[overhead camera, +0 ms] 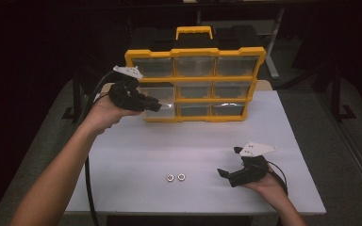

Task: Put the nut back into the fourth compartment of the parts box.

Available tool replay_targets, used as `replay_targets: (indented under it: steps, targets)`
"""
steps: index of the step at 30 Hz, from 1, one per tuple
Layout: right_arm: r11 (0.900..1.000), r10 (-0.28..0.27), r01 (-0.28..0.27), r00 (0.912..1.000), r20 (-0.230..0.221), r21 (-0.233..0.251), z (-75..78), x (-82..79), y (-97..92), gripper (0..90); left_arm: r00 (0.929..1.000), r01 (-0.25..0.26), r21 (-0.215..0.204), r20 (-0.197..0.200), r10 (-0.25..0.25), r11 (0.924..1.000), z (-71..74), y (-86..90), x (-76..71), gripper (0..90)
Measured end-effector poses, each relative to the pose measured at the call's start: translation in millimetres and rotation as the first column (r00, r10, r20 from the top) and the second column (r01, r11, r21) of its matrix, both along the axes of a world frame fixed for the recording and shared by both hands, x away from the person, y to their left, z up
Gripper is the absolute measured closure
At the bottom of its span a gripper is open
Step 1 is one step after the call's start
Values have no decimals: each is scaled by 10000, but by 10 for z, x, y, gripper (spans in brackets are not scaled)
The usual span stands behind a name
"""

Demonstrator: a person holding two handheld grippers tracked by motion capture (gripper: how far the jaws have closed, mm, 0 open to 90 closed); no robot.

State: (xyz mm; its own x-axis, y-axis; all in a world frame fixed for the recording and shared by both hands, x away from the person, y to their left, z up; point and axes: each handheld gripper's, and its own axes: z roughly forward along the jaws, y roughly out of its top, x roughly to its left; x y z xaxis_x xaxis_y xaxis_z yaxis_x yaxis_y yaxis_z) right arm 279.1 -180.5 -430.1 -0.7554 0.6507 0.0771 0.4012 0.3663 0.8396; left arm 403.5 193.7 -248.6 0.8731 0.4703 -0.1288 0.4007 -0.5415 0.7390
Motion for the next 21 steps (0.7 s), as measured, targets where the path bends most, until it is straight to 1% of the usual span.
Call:
replay_targets:
  steps: [3, 4, 5, 6, 8, 9, 10, 11, 12, 15, 17, 19, 21]
  targets:
    - [10000, 18, -18, 10000, -15, -16, -1, -3, 6, 0, 9999, -123, -9, 54, 123, 9999, 31, 23, 51, 708]
    - [10000, 23, -23, 10000, -10, -23, -3, -4, 4, 0, 9998, -183, -105, 53, 183, 9998, 35, 29, 68, 708]
    - [10000, 21, -21, 10000, -4, -13, -3, -3, 2, 0, 9996, -268, -56, 114, 269, 9996, 40, 44, 111, 708]
    - [10000, 21, -21, 10000, -4, -13, -3, -3, 2, 0, 9996, -268, -56, 114, 269, 9996, 40, 44, 111, 708]
    - [10000, -11, 11, 10000, -37, -11, -2, -3, 1, 0, 9990, -416, 16, 175, 416, 9991, 30, 50, 153, 708]
    - [10000, -12, 12, 10000, -34, -9, -3, -2, 0, 0, 9984, -527, -33, 225, 527, 9986, 20, 47, 172, 708]
    - [10000, 3, -3, 10000, -18, -14, -3, 0, -2, 0, 9982, -544, 51, 241, 543, 9985, 17, 56, 196, 708]
    - [10000, -10, 10, 10000, -33, -6, -2, -2, -1, 0, 9976, -650, -10, 242, 650, 9979, 9, 51, 210, 708]
    - [10000, -7, 7, 10000, -30, 1, -1, -3, -2, 0, 9971, -702, 55, 313, 700, 9975, 4, 53, 229, 708]
    - [10000, -2, 2, 10000, -43, 7, -2, -4, -6, 0, 9955, -899, 118, 320, 895, 9959, -23, 41, 268, 708]
    - [10000, 1, -1, 10000, -45, 7, -2, -4, -6, 0, 9953, -917, 266, 333, 908, 9954, -42, 36, 297, 707]
    - [10000, 1, -1, 10000, -43, -3, -2, -4, -4, 0, 9942, -1033, 262, 333, 1024, 9943, -59, 20, 313, 707]
    - [10000, 23, -23, 10000, -23, 1, -2, -4, -3, 0, 9940, -1042, 260, 372, 1032, 9942, -65, 19, 324, 705]
